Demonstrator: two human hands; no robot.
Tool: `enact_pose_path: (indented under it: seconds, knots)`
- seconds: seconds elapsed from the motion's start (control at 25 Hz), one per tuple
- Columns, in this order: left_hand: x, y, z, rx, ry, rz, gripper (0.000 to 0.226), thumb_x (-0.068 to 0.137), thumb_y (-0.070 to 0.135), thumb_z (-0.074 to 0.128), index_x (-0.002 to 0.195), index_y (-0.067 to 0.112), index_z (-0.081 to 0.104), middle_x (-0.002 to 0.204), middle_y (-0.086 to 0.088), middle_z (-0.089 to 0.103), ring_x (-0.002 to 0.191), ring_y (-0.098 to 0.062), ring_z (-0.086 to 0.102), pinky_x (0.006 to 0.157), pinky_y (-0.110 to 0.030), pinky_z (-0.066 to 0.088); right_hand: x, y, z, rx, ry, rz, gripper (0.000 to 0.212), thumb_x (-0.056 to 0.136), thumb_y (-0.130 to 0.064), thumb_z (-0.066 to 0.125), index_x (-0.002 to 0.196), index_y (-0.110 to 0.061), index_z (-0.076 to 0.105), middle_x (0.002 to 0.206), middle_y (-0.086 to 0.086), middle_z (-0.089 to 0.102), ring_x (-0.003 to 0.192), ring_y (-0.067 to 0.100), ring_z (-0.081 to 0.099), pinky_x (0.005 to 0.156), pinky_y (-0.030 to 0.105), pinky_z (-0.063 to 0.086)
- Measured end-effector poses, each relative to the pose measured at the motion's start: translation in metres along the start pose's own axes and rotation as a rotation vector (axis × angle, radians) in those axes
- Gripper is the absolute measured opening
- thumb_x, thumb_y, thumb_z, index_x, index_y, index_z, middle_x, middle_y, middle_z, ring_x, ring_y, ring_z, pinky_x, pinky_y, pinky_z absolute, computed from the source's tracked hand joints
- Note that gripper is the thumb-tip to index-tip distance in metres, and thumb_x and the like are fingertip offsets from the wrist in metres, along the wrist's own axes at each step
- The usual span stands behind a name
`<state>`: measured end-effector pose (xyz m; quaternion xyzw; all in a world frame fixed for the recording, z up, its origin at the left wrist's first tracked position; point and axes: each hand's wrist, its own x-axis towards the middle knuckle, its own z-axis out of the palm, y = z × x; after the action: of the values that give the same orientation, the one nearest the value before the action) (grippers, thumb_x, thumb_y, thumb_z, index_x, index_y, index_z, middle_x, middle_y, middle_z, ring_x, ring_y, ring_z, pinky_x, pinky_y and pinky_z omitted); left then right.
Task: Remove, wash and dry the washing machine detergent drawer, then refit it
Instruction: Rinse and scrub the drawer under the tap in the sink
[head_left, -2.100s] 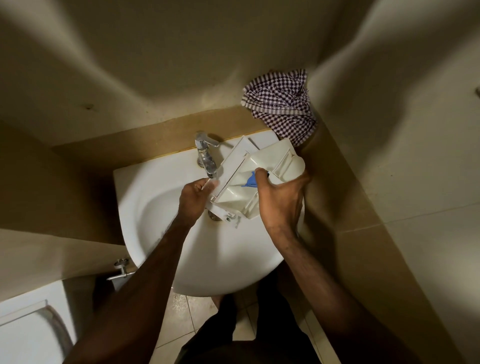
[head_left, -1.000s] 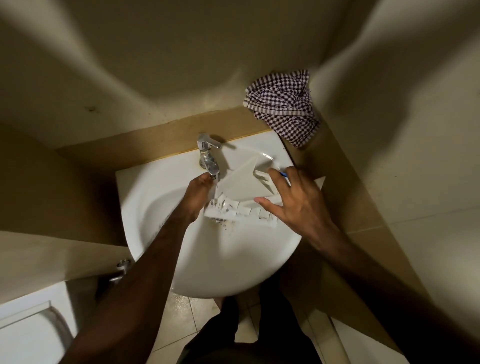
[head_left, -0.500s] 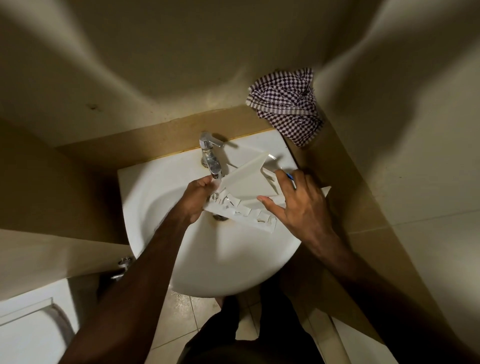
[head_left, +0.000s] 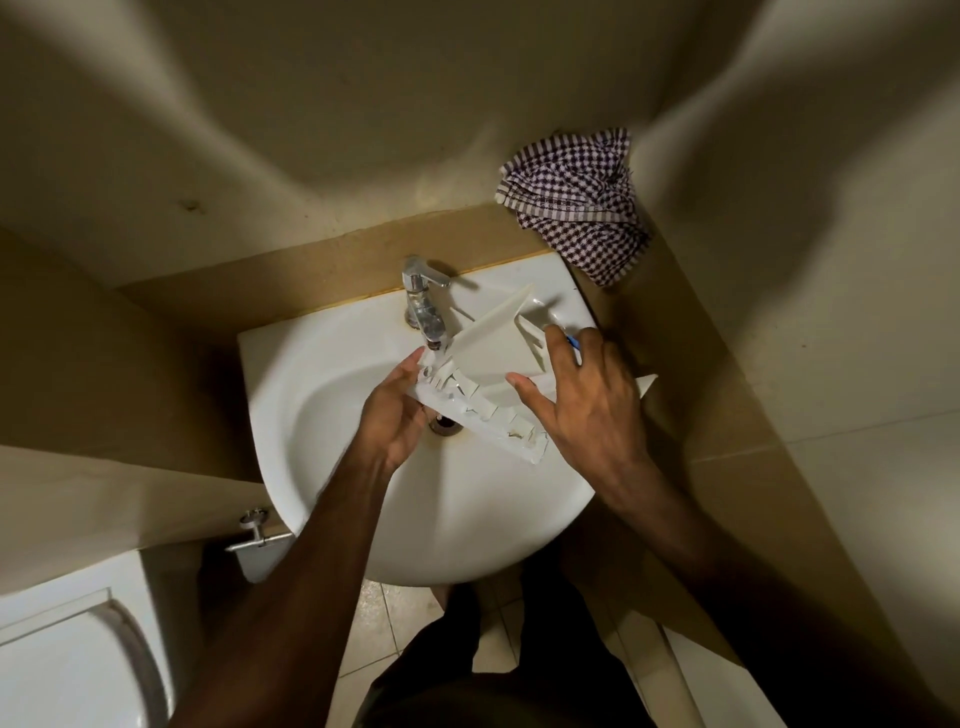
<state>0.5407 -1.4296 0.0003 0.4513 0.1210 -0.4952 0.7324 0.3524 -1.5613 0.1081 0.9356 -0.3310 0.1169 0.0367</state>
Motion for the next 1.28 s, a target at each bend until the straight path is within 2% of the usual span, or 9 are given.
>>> enact_pose_path:
  seconds: [0.2, 0.36, 0.48, 0.64, 0.72, 0.84, 0.96, 1.12, 1.28]
  knots:
    - [0.008, 0.002, 0.006, 0.196, 0.228, 0.026, 0.025, 0.103, 0.021, 0.061, 0.119, 0.006, 0.072, 0.121, -0.018, 0.073, 0.088, -0.025, 0.075, 0.086, -0.045, 0.058, 0.000, -0.014, -0.008, 0.040, -0.067, 0.097, 0.064, 0.103, -0.062, 0.049, 0.137, -0.008, 0.055, 0.125, 0.021, 0.061, 0.102, 0.037, 0.064, 0.078, 0.046, 0.060]
    - [0.006, -0.002, 0.009, 0.057, 0.100, 0.029, 0.034, 0.108, 0.019, 0.051, 0.135, 0.004, 0.063, 0.129, -0.015, 0.071, 0.116, -0.027, 0.069, 0.101, -0.041, 0.056, 0.008, -0.008, -0.020, 0.158, -0.147, 0.126, 0.060, 0.099, -0.052, 0.052, 0.137, -0.006, 0.053, 0.119, 0.017, 0.063, 0.097, 0.035, 0.065, 0.075, 0.042, 0.055]
    - [0.006, -0.007, 0.010, 0.229, 0.086, 0.102, 0.032, 0.108, 0.007, 0.043, 0.132, 0.010, 0.064, 0.121, -0.009, 0.075, 0.107, -0.021, 0.072, 0.094, -0.036, 0.058, 0.012, -0.004, -0.033, 0.207, -0.239, 0.115, 0.056, 0.097, -0.050, 0.059, 0.133, -0.008, 0.054, 0.117, 0.013, 0.066, 0.093, 0.036, 0.069, 0.075, 0.041, 0.055]
    - [0.008, -0.012, 0.016, 0.437, 0.245, 0.227, 0.017, 0.103, 0.014, 0.060, 0.091, 0.013, 0.072, 0.089, -0.002, 0.077, 0.084, -0.024, 0.074, 0.077, -0.039, 0.065, 0.016, -0.016, -0.047, 0.241, -0.271, 0.193, 0.061, 0.097, -0.055, 0.059, 0.138, -0.011, 0.053, 0.123, 0.010, 0.069, 0.104, 0.035, 0.069, 0.084, 0.042, 0.054]
    - [0.013, -0.017, 0.018, 0.453, 0.300, 0.238, 0.029, 0.100, 0.019, 0.067, 0.074, 0.006, 0.065, 0.080, -0.006, 0.075, 0.076, -0.026, 0.070, 0.072, -0.042, 0.064, 0.017, -0.024, -0.049, 0.266, -0.269, 0.259, 0.059, 0.096, -0.056, 0.059, 0.136, -0.012, 0.054, 0.123, 0.009, 0.069, 0.105, 0.035, 0.069, 0.086, 0.043, 0.054]
    - [0.018, -0.017, 0.018, 0.494, 0.262, 0.178, 0.020, 0.100, 0.014, 0.063, 0.096, -0.004, 0.070, 0.093, -0.008, 0.078, 0.083, -0.025, 0.072, 0.082, -0.044, 0.061, 0.013, -0.033, -0.047, 0.302, -0.216, 0.352, 0.056, 0.095, -0.055, 0.062, 0.131, -0.012, 0.057, 0.119, 0.007, 0.070, 0.101, 0.033, 0.069, 0.084, 0.043, 0.056]
    - [0.012, -0.016, 0.018, 0.497, 0.141, 0.151, 0.030, 0.098, -0.004, 0.051, 0.114, 0.008, 0.074, 0.110, -0.005, 0.079, 0.089, -0.018, 0.075, 0.078, -0.033, 0.061, 0.009, -0.038, -0.045, 0.339, -0.176, 0.407, 0.057, 0.094, -0.054, 0.064, 0.132, -0.012, 0.057, 0.119, 0.007, 0.070, 0.102, 0.033, 0.069, 0.085, 0.045, 0.056]
    - [0.015, -0.020, 0.019, 0.479, 0.193, 0.263, 0.017, 0.096, 0.001, 0.063, 0.107, 0.006, 0.075, 0.097, -0.005, 0.080, 0.083, -0.023, 0.071, 0.082, -0.047, 0.059, 0.005, -0.037, -0.040, 0.399, -0.156, 0.467, 0.058, 0.093, -0.057, 0.063, 0.132, -0.015, 0.058, 0.121, 0.004, 0.071, 0.105, 0.030, 0.070, 0.088, 0.047, 0.058]
    - [0.011, -0.020, 0.022, 0.438, 0.151, 0.253, 0.018, 0.100, 0.012, 0.064, 0.113, 0.013, 0.076, 0.098, -0.004, 0.080, 0.080, -0.019, 0.074, 0.072, -0.033, 0.062, 0.004, -0.033, -0.040, 0.472, -0.145, 0.550, 0.055, 0.093, -0.056, 0.066, 0.132, -0.017, 0.059, 0.123, 0.001, 0.071, 0.108, 0.027, 0.069, 0.090, 0.042, 0.056]
